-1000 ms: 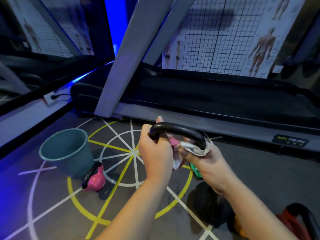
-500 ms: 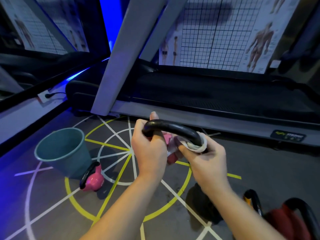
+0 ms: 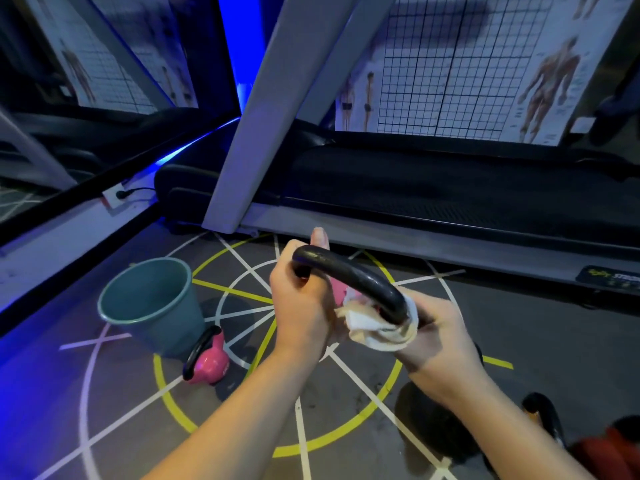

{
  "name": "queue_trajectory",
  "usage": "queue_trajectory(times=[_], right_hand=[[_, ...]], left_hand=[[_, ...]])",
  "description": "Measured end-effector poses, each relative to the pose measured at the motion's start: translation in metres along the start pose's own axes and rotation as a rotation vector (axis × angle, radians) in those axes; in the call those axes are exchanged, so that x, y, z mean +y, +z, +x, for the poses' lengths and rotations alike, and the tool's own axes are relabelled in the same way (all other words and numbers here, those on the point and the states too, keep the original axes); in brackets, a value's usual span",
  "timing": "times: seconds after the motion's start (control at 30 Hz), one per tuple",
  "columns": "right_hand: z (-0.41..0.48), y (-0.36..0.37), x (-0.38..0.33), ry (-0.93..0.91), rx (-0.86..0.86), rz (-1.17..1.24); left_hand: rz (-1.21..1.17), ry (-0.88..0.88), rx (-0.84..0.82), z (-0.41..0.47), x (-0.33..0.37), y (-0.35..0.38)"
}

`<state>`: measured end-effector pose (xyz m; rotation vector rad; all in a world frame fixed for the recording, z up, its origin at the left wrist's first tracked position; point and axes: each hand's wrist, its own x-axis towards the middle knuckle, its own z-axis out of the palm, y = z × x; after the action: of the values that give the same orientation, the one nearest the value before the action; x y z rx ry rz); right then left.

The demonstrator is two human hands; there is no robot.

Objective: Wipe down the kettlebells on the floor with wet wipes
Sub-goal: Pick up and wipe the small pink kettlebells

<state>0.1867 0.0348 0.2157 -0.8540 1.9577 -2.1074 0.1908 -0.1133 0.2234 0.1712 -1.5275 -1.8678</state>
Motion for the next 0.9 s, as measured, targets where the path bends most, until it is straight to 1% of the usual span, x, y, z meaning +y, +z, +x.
queue_trajectory(times=[0.03, 0.1, 0.17, 0.2, 0.27, 0.3, 0.33, 0.37, 0.4, 0.43, 0.47, 0.53, 0.6, 0.63, 0.67, 0.7, 0.73, 0.8, 0.83, 0.9], right_hand=[[-0.001, 0.002, 0.000, 0.003, 0.034, -0.012], [-0.003, 0.009, -0.003, 0.026, 0.164, -0.003], [-0.006, 0.016, -0.005, 0.022, 0.317, -0.130], [-0.008, 0.019, -0.005, 0.020, 0.385, -0.208], [-0.011, 0.024, -0.005, -0.010, 0.487, -0.274], [-0.010, 0.023, -0.004, -0.036, 0.508, -0.278], [-0.008, 0.022, -0.004, -0.067, 0.493, -0.257], [-0.004, 0.020, -0.002, -0.097, 0.434, -0.187], [-0.001, 0.016, -0.003, -0.098, 0.340, -0.058], [0.003, 0.011, -0.004, -0.060, 0.224, 0.085], [0.008, 0.003, -0.007, 0.003, 0.091, 0.164], [0.015, -0.013, -0.015, 0.094, -0.187, 0.117], [0.019, -0.025, -0.022, 0.168, -0.389, -0.014], [0.020, -0.028, -0.024, 0.189, -0.430, -0.077], [0.021, -0.027, -0.024, 0.205, -0.425, -0.113], [0.020, -0.025, -0.020, 0.220, -0.361, -0.108], [0.018, -0.021, -0.016, 0.230, -0.244, -0.095], [0.013, -0.013, -0.006, 0.187, 0.036, -0.176], [0.011, -0.009, -0.002, 0.155, 0.122, -0.236], [0.007, -0.001, 0.002, 0.121, 0.239, -0.326]], left_hand=[[0.042, 0.004, -0.003, 0.001, -0.003, -0.001], [0.142, 0.035, -0.002, 0.002, -0.008, -0.002], [0.211, 0.065, -0.002, 0.002, -0.007, 0.000], [0.227, 0.075, -0.007, 0.002, -0.007, 0.002], [0.206, 0.074, -0.029, 0.001, -0.003, 0.006], [0.187, 0.060, -0.039, 0.001, -0.001, 0.008], [0.156, 0.028, -0.038, 0.002, 0.001, 0.009], [0.101, -0.027, -0.025, 0.004, 0.000, 0.010], [0.024, -0.099, -0.015, 0.005, 0.002, 0.010], [-0.042, -0.179, -0.014, 0.007, 0.003, 0.008], [-0.087, -0.249, -0.028, 0.009, 0.003, 0.008], [-0.068, -0.333, -0.073, 0.015, -0.002, 0.003], [0.013, -0.389, -0.134, 0.016, 0.000, 0.000], [0.054, -0.402, -0.161, 0.015, 0.000, 0.000], [0.104, -0.395, -0.169, 0.013, 0.002, 0.001], [0.156, -0.385, -0.140, 0.011, 0.000, 0.003], [0.186, -0.377, -0.081, 0.008, 0.001, 0.005], [0.219, -0.363, 0.044, 0.004, -0.001, 0.008], [0.241, -0.341, 0.091, 0.002, -0.002, 0.010], [0.291, -0.302, 0.149, 0.000, -0.004, 0.012]])
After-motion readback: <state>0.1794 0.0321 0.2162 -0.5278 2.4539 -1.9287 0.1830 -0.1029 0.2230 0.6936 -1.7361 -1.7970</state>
